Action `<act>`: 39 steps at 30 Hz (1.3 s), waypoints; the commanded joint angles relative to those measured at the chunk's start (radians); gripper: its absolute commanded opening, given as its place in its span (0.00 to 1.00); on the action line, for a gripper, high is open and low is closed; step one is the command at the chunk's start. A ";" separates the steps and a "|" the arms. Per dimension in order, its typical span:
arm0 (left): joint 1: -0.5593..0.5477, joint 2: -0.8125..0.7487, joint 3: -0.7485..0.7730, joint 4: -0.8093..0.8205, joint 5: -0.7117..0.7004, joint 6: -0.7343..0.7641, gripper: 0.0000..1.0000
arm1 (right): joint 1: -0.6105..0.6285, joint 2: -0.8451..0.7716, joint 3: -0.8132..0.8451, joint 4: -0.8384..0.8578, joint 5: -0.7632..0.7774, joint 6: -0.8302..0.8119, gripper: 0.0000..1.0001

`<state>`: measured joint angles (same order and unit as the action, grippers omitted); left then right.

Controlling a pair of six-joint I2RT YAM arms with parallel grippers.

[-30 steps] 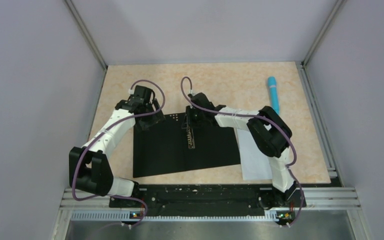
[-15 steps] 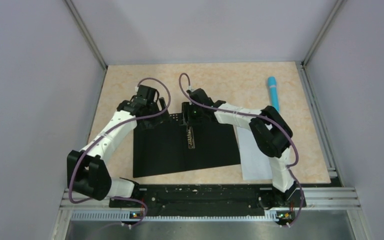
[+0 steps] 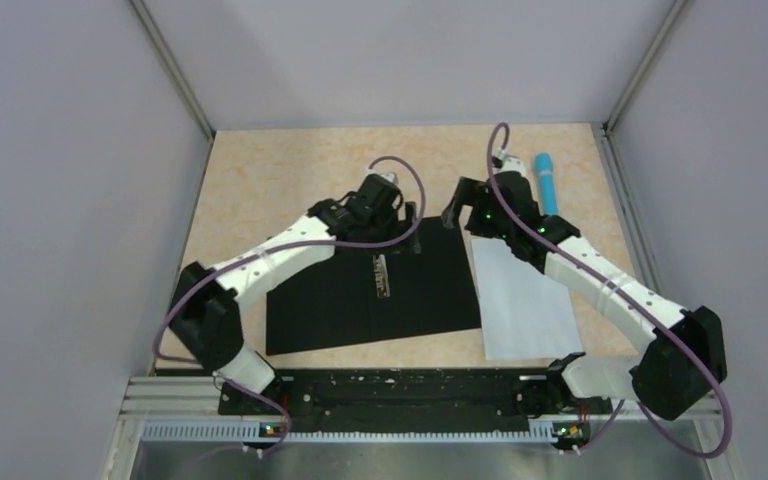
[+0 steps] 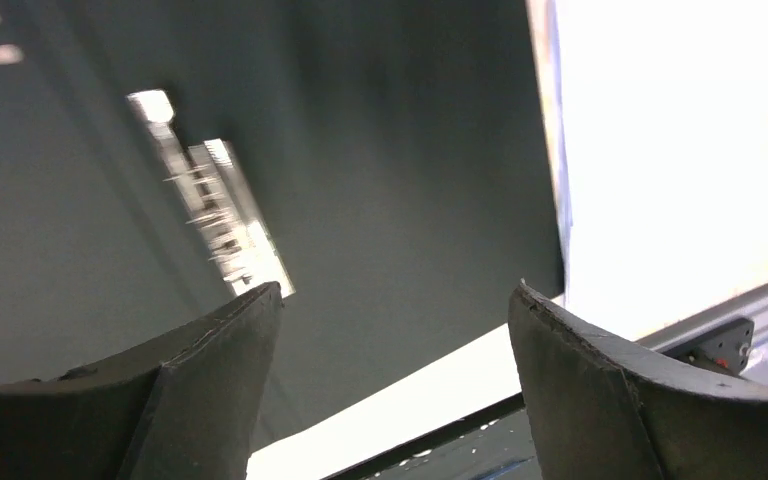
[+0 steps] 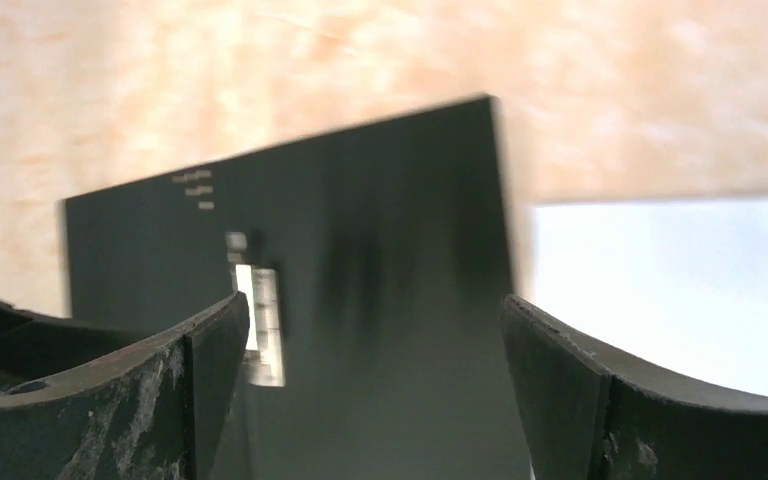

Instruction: Put the files into the folder

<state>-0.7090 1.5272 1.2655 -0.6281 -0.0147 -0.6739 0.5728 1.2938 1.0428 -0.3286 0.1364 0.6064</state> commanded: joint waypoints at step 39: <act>-0.122 0.286 -0.227 0.104 -0.066 0.016 0.89 | -0.904 -0.264 -0.648 0.096 -0.130 0.110 0.99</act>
<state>-0.8803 1.7927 1.1160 -0.3580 0.0177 -0.6815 -0.3248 1.0332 0.4183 -0.2630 0.0547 0.7044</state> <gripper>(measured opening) 0.889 0.988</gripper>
